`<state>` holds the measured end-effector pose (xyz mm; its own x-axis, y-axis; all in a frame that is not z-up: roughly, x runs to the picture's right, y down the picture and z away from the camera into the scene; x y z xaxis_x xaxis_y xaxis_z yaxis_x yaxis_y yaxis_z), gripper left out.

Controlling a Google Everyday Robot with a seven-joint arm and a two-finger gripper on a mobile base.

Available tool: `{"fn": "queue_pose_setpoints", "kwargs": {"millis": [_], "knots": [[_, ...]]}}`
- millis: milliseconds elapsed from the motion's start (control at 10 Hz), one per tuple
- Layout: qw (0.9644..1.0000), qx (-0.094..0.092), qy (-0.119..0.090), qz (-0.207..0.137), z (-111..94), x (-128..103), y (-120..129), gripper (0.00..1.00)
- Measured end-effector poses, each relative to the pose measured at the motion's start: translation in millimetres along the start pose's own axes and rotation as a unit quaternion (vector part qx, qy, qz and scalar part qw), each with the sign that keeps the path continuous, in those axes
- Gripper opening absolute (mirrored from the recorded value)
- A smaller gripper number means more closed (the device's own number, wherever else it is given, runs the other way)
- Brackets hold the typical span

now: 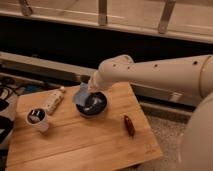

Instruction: Place the white sponge in the ceramic bowl

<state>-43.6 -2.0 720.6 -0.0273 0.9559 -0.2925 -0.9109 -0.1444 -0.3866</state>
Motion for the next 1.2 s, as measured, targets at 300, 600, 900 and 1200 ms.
{"fn": "queue_pose_setpoints", "kwargs": {"millis": [300,600,900,1200], "knots": [[0.9996,0.005,-0.002,0.028,-7.9,-4.8,-46.3,0.13],[0.9998,0.002,0.000,0.020,1.6,0.5,-34.1,0.13],[1.0000,-0.001,0.002,0.008,22.5,-9.7,-9.7,0.13],[1.0000,-0.005,0.001,0.000,30.3,-5.7,-11.8,0.13]]}}
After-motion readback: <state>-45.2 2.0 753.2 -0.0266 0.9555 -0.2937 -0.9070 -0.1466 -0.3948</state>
